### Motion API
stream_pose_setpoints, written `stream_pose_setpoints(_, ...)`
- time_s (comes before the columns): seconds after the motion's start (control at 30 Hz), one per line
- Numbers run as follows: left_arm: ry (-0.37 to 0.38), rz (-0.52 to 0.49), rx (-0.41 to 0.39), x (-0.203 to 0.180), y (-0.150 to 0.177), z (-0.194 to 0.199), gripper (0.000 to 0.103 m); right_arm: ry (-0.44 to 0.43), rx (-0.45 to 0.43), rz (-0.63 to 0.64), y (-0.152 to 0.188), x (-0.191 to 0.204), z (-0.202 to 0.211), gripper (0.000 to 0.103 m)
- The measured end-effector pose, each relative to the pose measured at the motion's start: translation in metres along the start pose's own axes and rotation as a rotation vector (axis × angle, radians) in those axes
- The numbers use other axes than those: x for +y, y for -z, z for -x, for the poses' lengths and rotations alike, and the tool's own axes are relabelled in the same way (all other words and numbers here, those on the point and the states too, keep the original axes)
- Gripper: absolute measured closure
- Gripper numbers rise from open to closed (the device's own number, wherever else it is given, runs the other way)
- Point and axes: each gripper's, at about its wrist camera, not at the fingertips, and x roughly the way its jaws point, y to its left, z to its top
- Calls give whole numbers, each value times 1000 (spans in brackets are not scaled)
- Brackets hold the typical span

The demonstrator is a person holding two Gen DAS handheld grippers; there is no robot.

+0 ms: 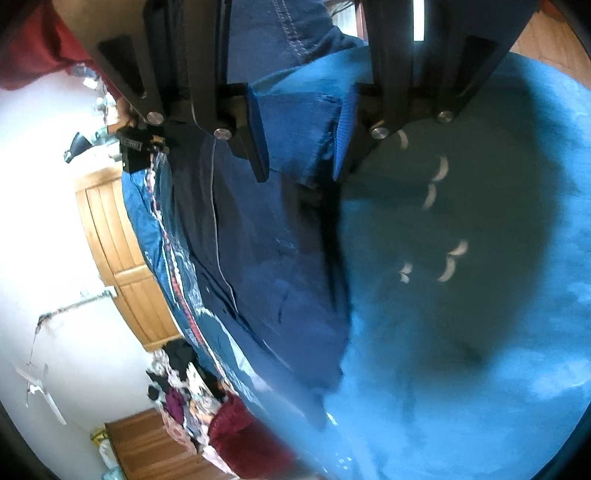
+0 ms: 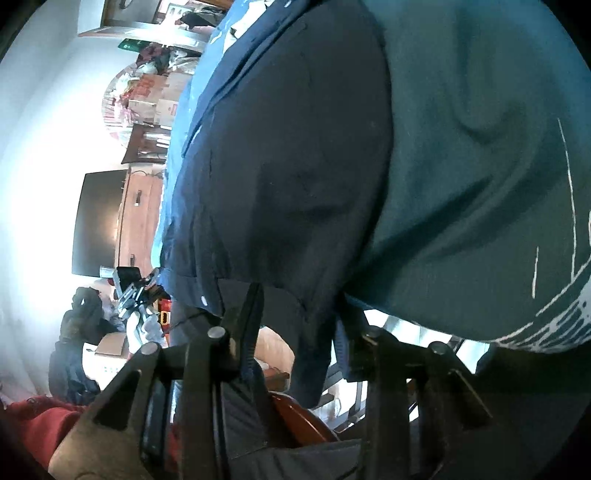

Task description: Fold large clothes

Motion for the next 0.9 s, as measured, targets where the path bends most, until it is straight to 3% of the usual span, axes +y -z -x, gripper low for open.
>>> stream_pose_setpoints(0.13, -60, -23, 53, -2, 0, -13, 68, -5, -6, 5, 1, -1, 2, 68)
stream_pose_setpoints(0.5, -95, -63, 50, -5, 3, -21, 72, 27, 3, 17, 1, -2, -6, 68)
stream_pose_setpoints(0.53, -100, -76, 50, -8, 3, -23, 77, 38, 6, 20, 1, -1, -8, 70)
stream_pose_setpoints(0.57, -94, -75, 49, -8, 3, -23, 91, 55, 4, 28, 1, 2, -8, 82)
stream_pose_setpoints(0.6, -81, -66, 39, -9, 4, -22, 91, 75, -9, 45, 1, 7, -5, 92)
stream_pose_setpoints(0.77, -95, -46, 6, -16, 10, -15, 93, 111, -57, 106, 3, 32, 13, 96)
stream_pose_setpoints(0.9, -126, -37, -12, -19, 14, -9, 94, 154, -88, 85, 6, 27, 20, 96)
